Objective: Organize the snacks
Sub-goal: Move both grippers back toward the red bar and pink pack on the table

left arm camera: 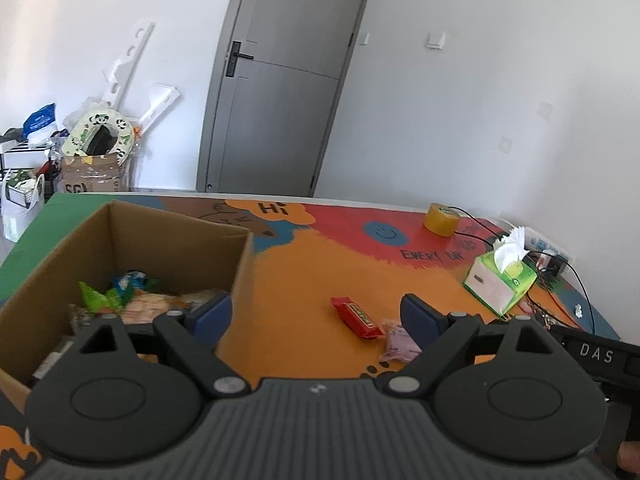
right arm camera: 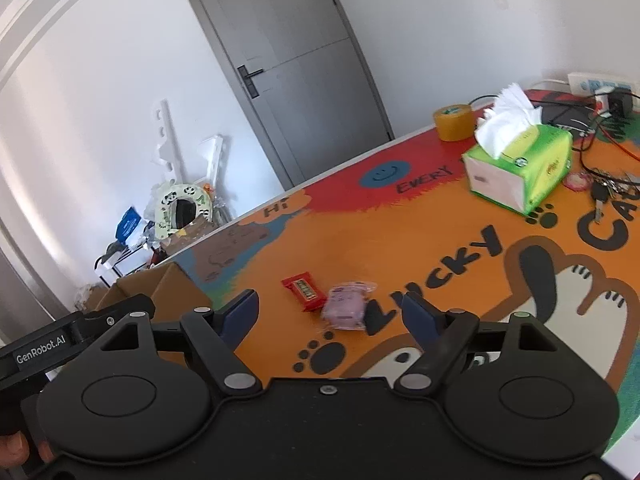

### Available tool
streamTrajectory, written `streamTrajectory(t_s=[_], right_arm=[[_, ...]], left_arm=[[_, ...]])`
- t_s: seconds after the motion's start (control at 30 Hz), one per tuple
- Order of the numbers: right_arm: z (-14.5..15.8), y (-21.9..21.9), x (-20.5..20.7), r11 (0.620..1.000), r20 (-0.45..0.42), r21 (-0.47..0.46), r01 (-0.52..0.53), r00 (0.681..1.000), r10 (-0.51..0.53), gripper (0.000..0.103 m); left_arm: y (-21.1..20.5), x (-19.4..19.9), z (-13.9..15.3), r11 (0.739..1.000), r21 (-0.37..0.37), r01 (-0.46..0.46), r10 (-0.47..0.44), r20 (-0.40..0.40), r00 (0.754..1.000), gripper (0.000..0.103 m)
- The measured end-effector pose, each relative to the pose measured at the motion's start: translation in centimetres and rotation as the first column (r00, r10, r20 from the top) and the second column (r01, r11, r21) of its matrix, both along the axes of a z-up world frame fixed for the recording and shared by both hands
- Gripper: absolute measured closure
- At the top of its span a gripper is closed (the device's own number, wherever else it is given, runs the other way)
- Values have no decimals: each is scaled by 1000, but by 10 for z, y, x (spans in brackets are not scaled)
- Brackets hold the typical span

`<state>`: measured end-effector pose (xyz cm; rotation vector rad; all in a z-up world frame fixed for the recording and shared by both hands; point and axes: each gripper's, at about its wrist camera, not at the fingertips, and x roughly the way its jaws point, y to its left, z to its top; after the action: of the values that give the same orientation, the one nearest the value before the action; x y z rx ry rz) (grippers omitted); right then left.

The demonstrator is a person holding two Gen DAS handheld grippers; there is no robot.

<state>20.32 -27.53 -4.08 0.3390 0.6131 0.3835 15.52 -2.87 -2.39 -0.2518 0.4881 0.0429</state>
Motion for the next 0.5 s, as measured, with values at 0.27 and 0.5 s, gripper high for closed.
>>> streamTrajectory(t_s=[0.27, 0.5], right_arm=[[-19, -12, 15, 1000, -42, 8, 8, 999, -8, 26], [-34, -1, 35, 1000, -74, 15, -21, 997, 22, 33]], left_arm=[[-22, 17, -9, 999, 22, 43, -42, -4, 999, 14], [-29, 32, -20, 998, 25, 66, -65, -29, 997, 28]])
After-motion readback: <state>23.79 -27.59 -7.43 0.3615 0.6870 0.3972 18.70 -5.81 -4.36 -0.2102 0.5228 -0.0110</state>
